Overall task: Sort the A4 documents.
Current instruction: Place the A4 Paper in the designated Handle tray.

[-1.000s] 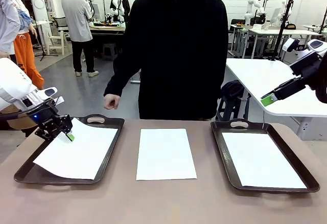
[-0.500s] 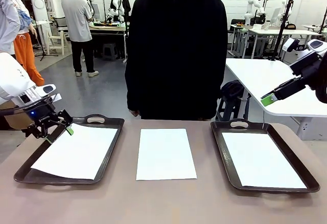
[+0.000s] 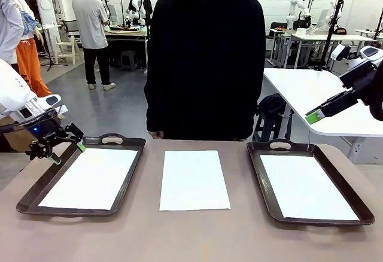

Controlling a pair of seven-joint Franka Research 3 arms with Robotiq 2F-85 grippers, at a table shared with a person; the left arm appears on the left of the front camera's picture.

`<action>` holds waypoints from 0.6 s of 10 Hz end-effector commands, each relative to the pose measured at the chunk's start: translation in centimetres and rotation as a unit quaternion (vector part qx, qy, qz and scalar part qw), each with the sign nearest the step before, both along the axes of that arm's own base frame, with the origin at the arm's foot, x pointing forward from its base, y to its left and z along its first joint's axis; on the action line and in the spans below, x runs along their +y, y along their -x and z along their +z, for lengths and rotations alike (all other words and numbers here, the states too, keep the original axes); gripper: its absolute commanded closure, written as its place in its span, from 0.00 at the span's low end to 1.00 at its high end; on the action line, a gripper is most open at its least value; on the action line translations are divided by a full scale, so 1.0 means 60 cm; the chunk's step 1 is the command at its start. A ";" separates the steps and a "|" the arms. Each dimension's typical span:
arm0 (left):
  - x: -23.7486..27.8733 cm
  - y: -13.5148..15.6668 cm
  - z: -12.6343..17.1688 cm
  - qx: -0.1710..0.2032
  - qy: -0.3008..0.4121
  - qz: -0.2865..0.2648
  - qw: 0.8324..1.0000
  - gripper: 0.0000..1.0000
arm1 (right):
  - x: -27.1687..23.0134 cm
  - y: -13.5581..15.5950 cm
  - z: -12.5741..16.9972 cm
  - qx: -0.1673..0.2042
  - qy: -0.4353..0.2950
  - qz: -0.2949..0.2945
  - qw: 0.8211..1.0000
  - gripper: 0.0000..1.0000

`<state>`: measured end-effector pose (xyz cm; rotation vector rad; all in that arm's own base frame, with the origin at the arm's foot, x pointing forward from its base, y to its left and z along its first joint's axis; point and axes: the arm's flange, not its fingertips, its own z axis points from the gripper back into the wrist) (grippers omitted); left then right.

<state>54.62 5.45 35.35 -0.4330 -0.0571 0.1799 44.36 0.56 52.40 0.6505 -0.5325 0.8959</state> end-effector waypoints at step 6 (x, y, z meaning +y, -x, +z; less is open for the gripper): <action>-0.001 -0.002 -0.003 0.009 -0.007 -0.016 1.000 0.00 | 0.003 0.000 -0.002 -0.001 -0.002 -0.002 1.000 0.00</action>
